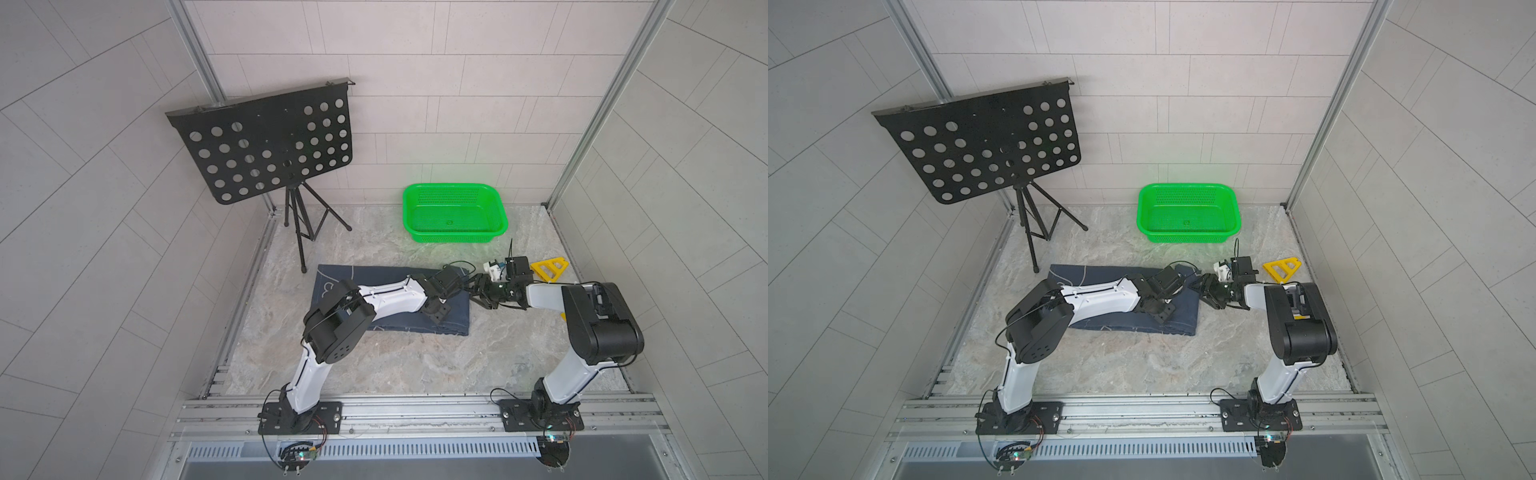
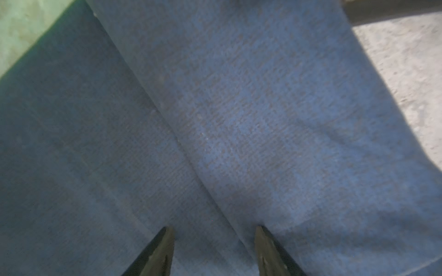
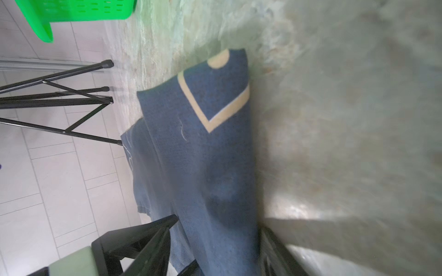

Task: Roll up the pillowcase
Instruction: Roll the pillowcase at the center of the board.

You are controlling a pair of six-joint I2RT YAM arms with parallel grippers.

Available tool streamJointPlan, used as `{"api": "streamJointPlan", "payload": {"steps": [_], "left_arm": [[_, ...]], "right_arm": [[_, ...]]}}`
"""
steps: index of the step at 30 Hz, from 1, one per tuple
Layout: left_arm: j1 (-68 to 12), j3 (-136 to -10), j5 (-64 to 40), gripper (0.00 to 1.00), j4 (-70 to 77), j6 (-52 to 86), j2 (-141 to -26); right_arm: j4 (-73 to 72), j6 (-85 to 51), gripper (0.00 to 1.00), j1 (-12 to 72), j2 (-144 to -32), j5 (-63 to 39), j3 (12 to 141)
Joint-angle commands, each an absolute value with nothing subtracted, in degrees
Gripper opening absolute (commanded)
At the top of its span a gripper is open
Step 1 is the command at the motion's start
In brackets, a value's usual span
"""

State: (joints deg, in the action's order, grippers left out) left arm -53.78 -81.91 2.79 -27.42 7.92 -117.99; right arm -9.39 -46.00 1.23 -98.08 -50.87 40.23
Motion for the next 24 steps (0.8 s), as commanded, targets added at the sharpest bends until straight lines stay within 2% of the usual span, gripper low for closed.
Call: {"api": "streamJointPlan", "payload": {"steps": [1,4,6,11,15,24], "left_arm": [[-54.0,-80.9,2.6,0.61,-28.5,7.1,-119.5],[-54.0,-81.0,2.1,0.61,-28.7,7.0,-119.5],[-54.0,-81.0,1.5,0.61,-28.7,7.1,-119.3],[-53.6,-81.1,-0.7,0.62,-28.0,8.4,-118.4],[-53.4,-82.2,-1.6,0.64,-28.8,8.9,-117.4],[-52.1,-82.4,-5.3,0.73,-32.2,11.3,-109.0]], "right_arm": [[-12.5,-48.9,0.59,2.0,-100.1,-51.5,37.8],[-13.4,-49.5,0.55,1.7,-98.2,-51.9,36.9],[-14.0,-49.8,0.47,1.6,-96.9,-52.3,36.4],[-17.5,-51.6,0.24,2.3,-95.8,-53.3,34.4],[-14.6,-49.9,0.08,2.4,-94.8,-52.6,35.4],[22.3,-28.8,0.02,5.5,-91.1,-35.9,50.2]]}}
